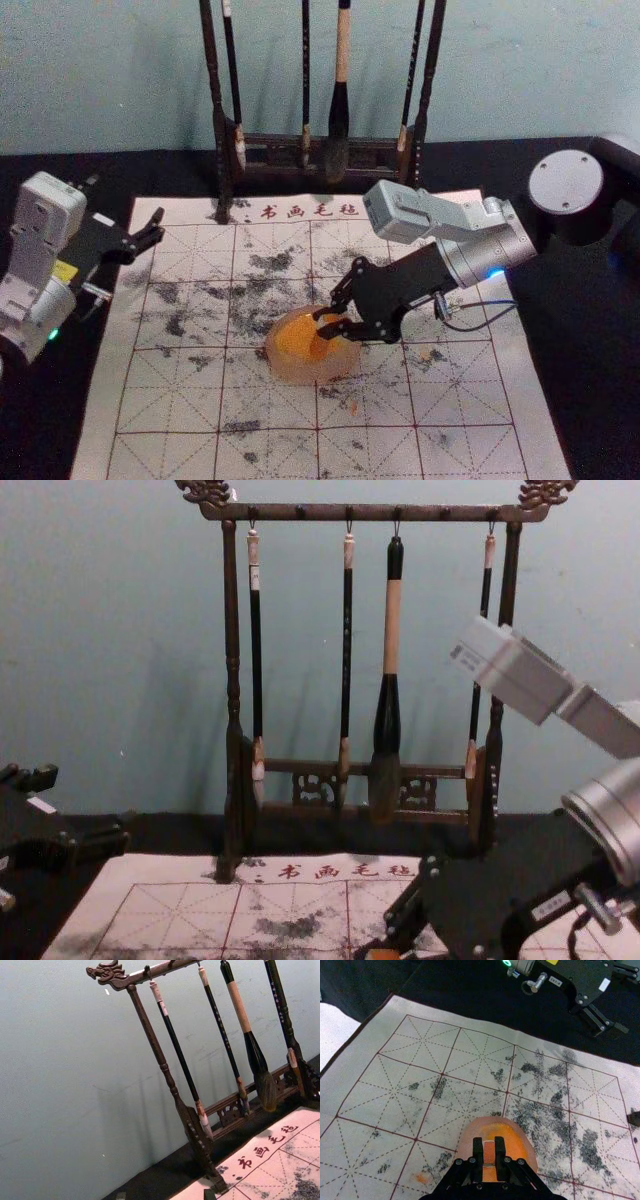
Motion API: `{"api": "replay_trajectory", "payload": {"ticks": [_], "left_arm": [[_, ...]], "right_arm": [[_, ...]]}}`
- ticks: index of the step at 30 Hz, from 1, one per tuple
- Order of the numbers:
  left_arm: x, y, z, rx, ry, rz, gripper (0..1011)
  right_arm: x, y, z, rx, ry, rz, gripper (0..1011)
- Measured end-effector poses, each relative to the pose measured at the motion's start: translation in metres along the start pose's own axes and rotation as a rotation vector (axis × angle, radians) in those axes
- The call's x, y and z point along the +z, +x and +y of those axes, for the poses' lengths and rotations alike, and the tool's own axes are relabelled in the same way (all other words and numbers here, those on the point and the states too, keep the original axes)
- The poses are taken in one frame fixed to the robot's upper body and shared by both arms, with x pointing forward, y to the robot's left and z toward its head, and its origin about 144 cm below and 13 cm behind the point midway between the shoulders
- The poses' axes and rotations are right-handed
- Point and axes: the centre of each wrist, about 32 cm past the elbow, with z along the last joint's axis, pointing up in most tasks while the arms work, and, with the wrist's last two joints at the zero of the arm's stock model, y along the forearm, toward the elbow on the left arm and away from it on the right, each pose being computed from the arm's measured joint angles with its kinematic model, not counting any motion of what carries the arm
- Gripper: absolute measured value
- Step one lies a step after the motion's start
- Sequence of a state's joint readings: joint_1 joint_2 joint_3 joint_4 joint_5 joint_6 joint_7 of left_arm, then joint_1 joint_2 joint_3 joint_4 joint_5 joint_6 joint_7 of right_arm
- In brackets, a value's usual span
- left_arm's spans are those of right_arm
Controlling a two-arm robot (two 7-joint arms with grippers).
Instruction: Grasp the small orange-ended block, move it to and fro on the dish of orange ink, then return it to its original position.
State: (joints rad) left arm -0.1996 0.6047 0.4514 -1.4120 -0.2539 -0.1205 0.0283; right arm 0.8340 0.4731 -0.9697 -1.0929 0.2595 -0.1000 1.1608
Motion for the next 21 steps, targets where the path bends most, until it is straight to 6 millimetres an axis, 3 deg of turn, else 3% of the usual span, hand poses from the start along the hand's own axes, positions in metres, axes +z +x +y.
{"api": "replay_trajectory", "payload": {"ticks": [21], "left_arm": [[0.0, 0.0, 0.0, 0.0, 0.0, 0.0, 1001]], "right_arm": [[0.004, 0.02, 0.017, -0.001, 0.031, -0.012, 133]]}}
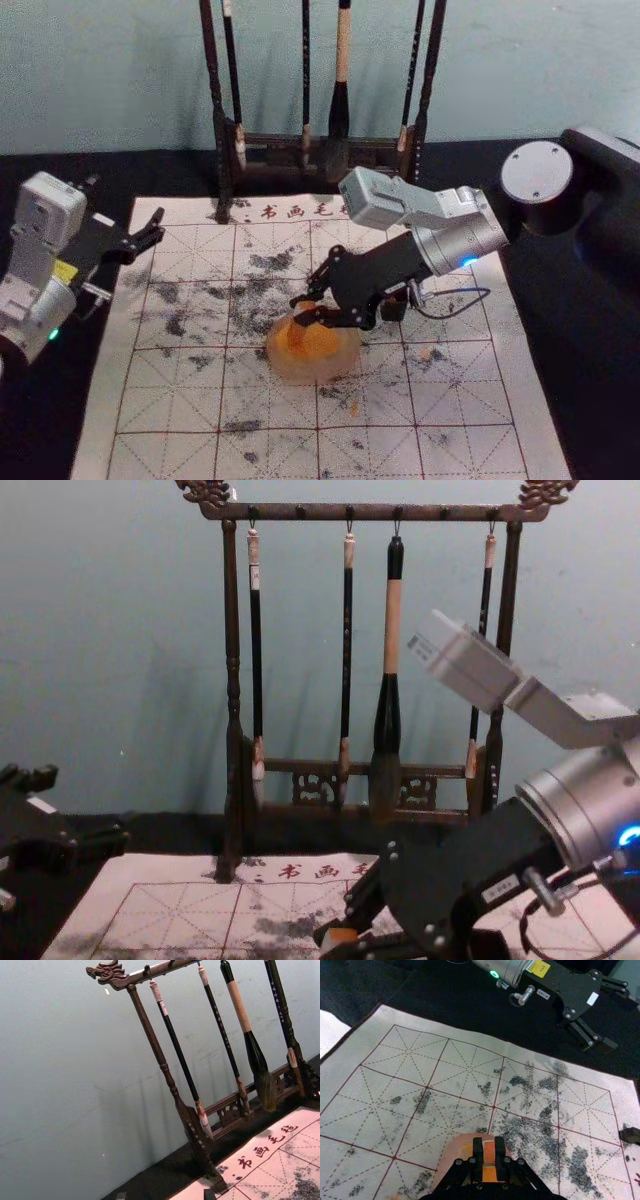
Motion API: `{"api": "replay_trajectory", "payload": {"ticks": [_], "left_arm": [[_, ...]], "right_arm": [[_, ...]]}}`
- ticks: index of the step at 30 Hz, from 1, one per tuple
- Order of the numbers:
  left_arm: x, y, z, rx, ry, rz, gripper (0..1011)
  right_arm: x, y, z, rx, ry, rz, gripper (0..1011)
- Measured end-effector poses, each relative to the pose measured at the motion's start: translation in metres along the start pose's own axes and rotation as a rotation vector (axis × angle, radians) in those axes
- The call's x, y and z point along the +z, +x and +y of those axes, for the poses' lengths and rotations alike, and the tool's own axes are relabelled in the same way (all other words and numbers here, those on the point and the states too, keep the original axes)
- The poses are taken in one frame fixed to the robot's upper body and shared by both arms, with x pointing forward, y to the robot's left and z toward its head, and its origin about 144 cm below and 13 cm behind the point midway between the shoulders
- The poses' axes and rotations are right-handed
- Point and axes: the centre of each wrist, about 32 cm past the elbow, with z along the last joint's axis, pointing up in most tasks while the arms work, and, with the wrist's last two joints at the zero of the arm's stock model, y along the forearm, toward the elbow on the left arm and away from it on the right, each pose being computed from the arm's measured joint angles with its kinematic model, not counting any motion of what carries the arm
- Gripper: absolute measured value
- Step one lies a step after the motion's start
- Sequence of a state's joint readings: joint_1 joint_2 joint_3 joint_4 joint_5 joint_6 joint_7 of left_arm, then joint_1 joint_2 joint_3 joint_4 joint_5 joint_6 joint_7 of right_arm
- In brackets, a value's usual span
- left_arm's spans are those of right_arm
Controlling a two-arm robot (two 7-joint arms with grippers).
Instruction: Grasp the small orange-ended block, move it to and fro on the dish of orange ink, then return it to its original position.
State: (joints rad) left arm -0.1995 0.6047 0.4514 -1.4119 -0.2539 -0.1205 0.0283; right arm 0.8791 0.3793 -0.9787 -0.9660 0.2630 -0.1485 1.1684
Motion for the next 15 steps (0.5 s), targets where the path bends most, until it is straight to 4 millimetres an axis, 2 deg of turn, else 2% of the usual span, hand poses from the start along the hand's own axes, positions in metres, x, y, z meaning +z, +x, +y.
{"api": "replay_trajectory", "payload": {"ticks": [15], "left_arm": [[0.0, 0.0, 0.0, 0.0, 0.0, 0.0, 1001]], "right_arm": [[-0.0018, 0.0057, -0.003, -0.028, -0.021, -0.003, 133]]}}
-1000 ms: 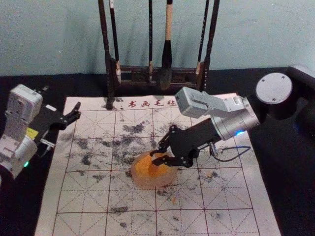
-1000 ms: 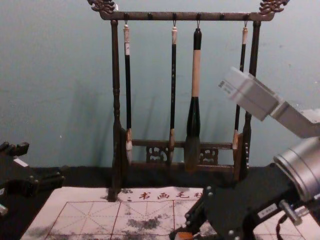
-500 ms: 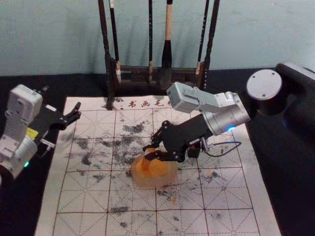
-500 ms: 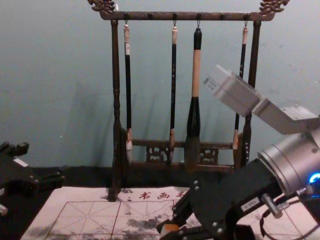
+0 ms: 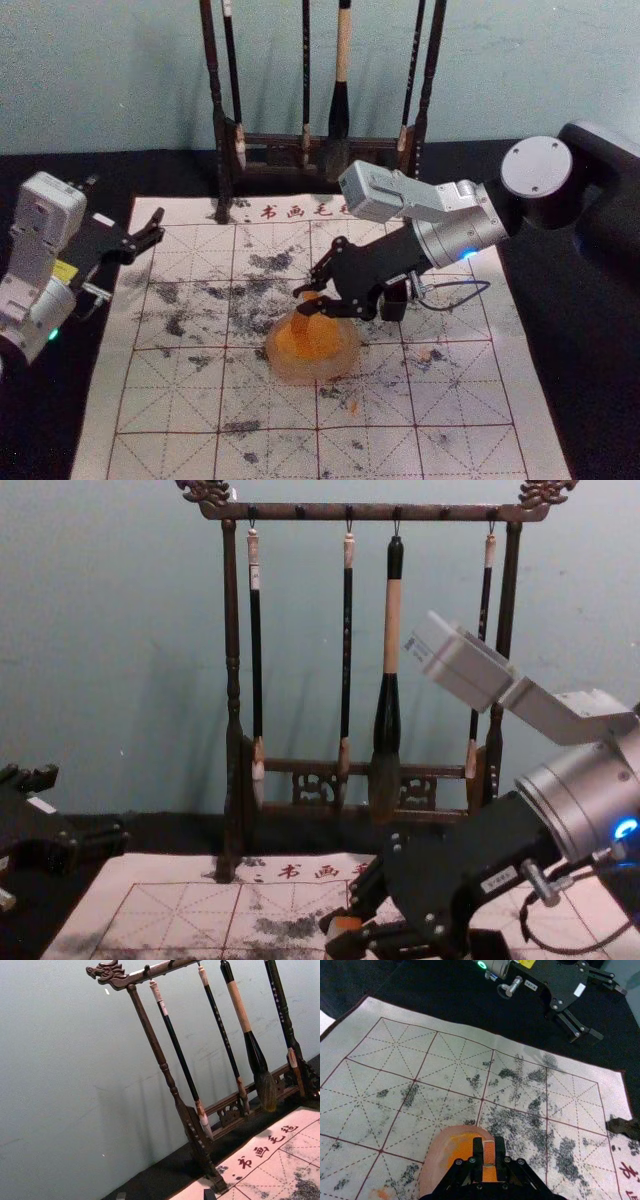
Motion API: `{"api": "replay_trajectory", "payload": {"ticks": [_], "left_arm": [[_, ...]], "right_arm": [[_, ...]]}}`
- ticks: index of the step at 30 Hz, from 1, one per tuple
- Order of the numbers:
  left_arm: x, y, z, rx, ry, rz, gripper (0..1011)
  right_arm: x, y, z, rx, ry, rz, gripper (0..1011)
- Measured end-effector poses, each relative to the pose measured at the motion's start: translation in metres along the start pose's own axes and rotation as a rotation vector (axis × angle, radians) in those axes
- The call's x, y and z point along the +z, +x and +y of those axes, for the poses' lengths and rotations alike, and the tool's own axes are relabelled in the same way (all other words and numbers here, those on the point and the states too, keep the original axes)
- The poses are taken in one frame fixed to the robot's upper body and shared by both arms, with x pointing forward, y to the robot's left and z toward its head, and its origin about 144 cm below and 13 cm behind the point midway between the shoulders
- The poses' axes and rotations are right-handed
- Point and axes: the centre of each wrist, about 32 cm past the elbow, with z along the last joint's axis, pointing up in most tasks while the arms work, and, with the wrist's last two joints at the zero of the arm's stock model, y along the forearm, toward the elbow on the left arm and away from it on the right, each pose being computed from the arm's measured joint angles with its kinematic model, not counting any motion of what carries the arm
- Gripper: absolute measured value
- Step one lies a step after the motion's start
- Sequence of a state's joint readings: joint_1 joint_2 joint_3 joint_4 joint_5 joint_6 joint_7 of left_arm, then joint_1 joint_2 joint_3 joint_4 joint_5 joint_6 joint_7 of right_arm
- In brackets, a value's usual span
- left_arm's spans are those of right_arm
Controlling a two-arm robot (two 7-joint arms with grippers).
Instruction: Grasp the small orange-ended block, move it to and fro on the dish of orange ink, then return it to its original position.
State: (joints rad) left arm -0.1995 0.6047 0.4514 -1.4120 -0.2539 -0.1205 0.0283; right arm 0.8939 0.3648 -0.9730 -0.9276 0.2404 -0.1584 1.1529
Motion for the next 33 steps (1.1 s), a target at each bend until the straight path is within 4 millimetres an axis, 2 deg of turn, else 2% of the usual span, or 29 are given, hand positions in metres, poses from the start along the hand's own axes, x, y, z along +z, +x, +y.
{"api": "replay_trajectory", "payload": {"ticks": [33], "left_arm": [[0.0, 0.0, 0.0, 0.0, 0.0, 0.0, 1001]], "right_arm": [[-0.003, -0.011, -0.02, -0.018, -0.05, -0.011, 133]]}}
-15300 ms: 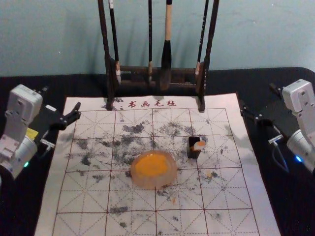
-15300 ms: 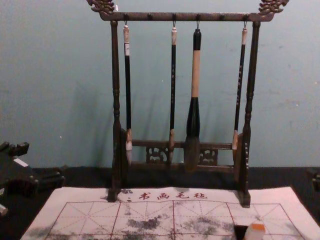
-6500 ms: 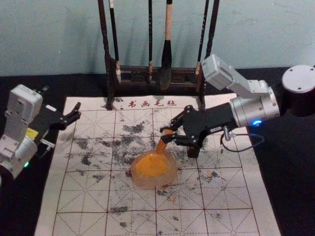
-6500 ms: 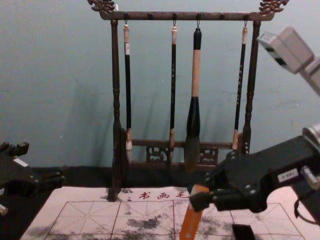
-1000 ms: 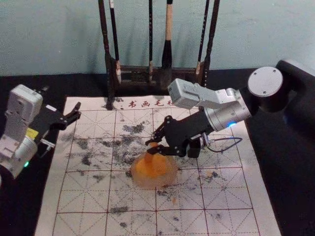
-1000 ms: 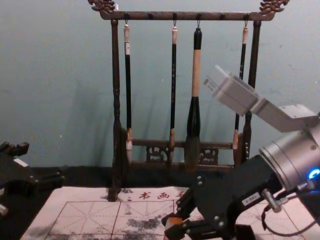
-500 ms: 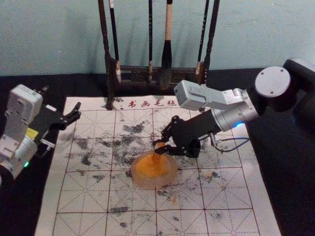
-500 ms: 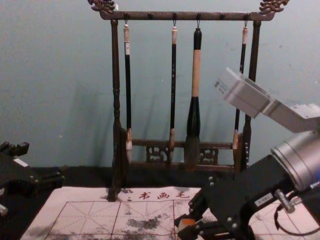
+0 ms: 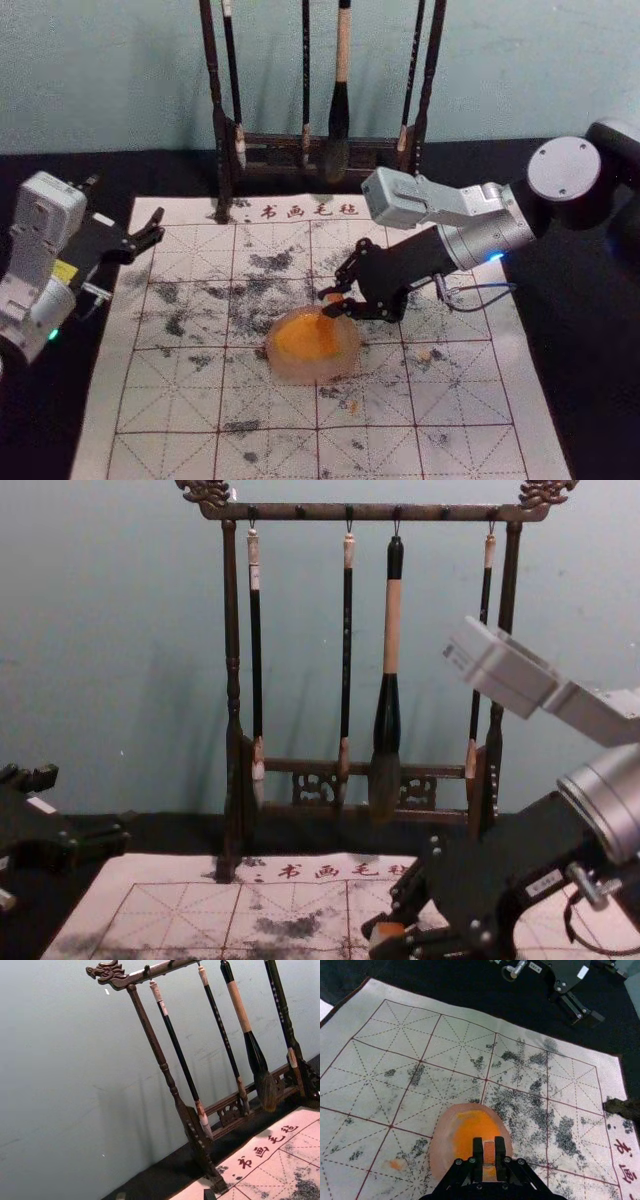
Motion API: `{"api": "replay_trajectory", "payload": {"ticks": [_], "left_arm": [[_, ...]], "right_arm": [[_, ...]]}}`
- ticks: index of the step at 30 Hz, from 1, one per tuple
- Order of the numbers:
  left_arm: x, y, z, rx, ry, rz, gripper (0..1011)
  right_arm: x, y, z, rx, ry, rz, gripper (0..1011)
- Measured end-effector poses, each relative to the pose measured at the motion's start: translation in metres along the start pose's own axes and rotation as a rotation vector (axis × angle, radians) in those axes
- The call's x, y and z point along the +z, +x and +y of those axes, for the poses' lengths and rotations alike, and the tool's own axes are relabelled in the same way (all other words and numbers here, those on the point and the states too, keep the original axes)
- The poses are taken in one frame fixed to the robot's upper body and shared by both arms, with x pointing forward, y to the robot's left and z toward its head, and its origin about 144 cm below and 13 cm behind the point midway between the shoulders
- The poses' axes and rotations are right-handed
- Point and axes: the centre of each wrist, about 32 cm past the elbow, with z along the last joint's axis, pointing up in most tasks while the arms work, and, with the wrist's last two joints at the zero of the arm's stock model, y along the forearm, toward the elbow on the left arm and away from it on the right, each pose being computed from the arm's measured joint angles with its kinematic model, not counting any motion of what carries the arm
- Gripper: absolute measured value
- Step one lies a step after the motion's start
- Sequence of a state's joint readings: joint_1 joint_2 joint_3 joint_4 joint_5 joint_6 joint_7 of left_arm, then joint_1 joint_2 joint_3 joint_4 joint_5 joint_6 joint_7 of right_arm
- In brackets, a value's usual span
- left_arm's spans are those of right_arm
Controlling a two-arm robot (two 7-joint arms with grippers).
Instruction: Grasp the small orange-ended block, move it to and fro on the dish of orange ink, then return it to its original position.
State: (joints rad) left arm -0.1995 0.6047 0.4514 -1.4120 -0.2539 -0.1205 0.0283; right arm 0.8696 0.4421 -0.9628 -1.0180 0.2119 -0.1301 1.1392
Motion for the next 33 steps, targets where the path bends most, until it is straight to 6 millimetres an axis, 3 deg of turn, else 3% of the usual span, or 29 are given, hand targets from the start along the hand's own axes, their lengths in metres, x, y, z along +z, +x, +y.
{"api": "replay_trajectory", "payload": {"ticks": [17, 33], "left_arm": [[0.0, 0.0, 0.0, 0.0, 0.0, 0.0, 1001], [0.0, 0.0, 0.0, 0.0, 0.0, 0.0, 1001]], "right_arm": [[0.003, -0.007, 0.001, 0.04, 0.006, -0.015, 133], [0.009, -0.003, 0.015, 0.066, 0.032, -0.032, 133]]}}
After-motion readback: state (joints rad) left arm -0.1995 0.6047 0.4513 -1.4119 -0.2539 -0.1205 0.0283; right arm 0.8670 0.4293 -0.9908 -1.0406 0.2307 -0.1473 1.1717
